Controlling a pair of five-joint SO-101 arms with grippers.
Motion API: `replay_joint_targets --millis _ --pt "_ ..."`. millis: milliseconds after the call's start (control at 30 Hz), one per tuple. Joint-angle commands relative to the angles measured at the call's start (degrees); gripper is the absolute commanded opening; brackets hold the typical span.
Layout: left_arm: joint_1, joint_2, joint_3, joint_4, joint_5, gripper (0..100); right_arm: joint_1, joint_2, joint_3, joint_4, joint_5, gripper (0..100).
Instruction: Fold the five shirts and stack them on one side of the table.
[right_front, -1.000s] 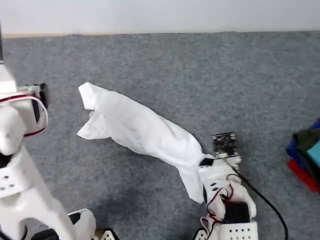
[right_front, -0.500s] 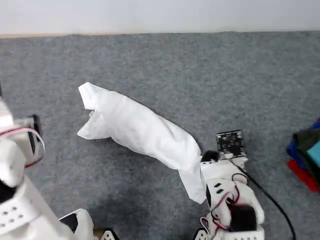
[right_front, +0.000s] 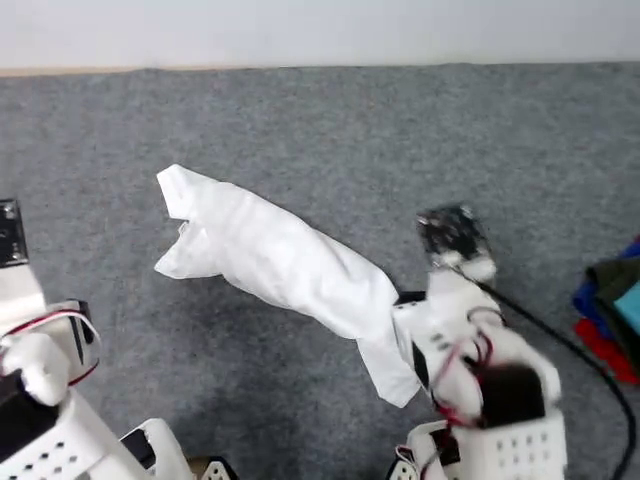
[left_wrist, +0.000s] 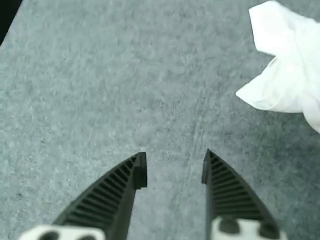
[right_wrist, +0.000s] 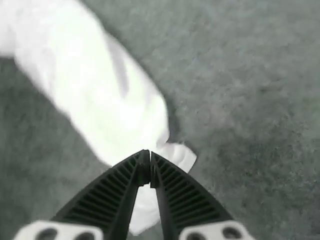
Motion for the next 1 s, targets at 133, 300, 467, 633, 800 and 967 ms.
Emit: replay_joint_targets --millis 133,300,467,633,800,967 --pt "-4.13 -3.96 1.45 0.97 -0.88 19 -1.27 18.95 -11.08 8.75 10.99 0.9" --pt "-8.44 -3.96 1.54 0.97 -5.98 19 -1.71 24.66 -13.8 12.26 21.8 0.9" --pt "-11.16 -4.31 5.49 0.97 -8.97 19 -2.07 29.67 -14.07 14.9 22.07 14.0" --pt "-11.16 -4.31 11.38 -0.62 -9.49 19 -6.29 34.59 -14.24 13.67 22.07 34.0" --pt "-11.16 -4.31 12.88 -4.48 -9.32 19 -13.58 38.81 -13.8 9.54 21.71 34.0" --pt "-10.9 -4.31 12.97 -6.07 -9.32 19 -13.85 47.34 -13.8 4.35 21.63 33.9"
